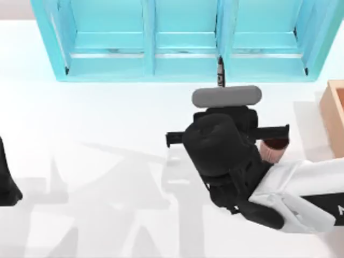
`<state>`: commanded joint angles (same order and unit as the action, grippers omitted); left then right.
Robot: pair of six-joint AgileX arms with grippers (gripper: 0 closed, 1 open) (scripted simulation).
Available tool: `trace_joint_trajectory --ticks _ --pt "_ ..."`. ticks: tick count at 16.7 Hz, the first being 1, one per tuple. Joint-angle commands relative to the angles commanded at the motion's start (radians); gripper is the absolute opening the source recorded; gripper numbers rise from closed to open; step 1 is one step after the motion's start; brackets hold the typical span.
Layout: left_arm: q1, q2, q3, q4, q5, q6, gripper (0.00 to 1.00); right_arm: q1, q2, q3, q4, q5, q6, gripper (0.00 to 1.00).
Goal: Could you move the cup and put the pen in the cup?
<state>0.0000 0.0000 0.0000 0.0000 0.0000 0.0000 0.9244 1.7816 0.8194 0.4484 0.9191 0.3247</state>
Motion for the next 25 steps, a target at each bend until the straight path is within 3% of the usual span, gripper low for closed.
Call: trace_joint_trajectory --ticks 6,10,16,25 --pt "0.000 0.000 0.000 0.000 0.000 0.000 1.00 0.065 -0.237 -0.252 0.375 0.276 -0.267 0.00" --pt "0.000 0.000 0.000 0.000 0.000 0.000 1.00 0.090 -0.344 -0.308 0.484 0.364 -0.337 0.00" --pt "0.000 0.000 0.000 0.000 0.000 0.000 1.00 0.083 -0.346 -0.308 0.494 0.366 -0.340 0.00" --pt "0.000 0.000 0.000 0.000 0.000 0.000 1.00 -0.058 -0.227 -0.292 0.594 0.222 -0.335 0.00"
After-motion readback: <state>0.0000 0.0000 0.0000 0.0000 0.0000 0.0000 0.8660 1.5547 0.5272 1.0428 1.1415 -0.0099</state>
